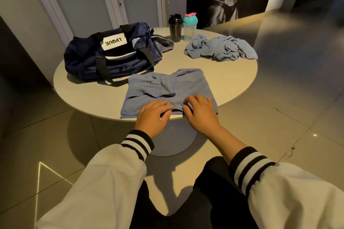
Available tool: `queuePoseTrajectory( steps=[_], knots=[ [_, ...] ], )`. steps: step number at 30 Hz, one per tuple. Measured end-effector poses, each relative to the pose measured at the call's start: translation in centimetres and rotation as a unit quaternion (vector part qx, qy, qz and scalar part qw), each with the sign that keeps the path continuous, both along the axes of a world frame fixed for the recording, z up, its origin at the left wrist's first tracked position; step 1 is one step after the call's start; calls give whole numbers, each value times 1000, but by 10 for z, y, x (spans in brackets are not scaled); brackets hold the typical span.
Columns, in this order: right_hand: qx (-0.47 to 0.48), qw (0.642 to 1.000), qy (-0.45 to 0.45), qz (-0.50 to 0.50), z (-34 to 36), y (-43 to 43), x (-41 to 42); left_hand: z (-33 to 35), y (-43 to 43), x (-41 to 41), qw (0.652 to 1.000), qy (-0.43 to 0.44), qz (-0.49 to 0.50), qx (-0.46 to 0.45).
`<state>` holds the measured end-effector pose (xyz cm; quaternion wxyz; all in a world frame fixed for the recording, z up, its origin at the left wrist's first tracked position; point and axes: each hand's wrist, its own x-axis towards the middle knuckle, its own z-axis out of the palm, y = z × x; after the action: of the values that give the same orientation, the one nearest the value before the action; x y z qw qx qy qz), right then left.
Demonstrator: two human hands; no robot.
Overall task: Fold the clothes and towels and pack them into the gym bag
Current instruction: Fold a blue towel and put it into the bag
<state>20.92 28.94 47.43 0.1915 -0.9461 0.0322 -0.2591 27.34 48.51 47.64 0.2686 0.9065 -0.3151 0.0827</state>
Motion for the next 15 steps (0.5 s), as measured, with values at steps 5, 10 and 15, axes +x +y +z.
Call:
queuePoseTrajectory(
  steps=[5,10,15],
  knots=[
    [41,992,108,-48,19,-10,11,15,-10,1,999,16,-29,-5],
    [49,962,226,-145,44,-18,26,25,-5,27,999,8,5,-49],
    [105,986,122,-55,49,0,64,38,13,69,994,86,64,-15]
  ],
)
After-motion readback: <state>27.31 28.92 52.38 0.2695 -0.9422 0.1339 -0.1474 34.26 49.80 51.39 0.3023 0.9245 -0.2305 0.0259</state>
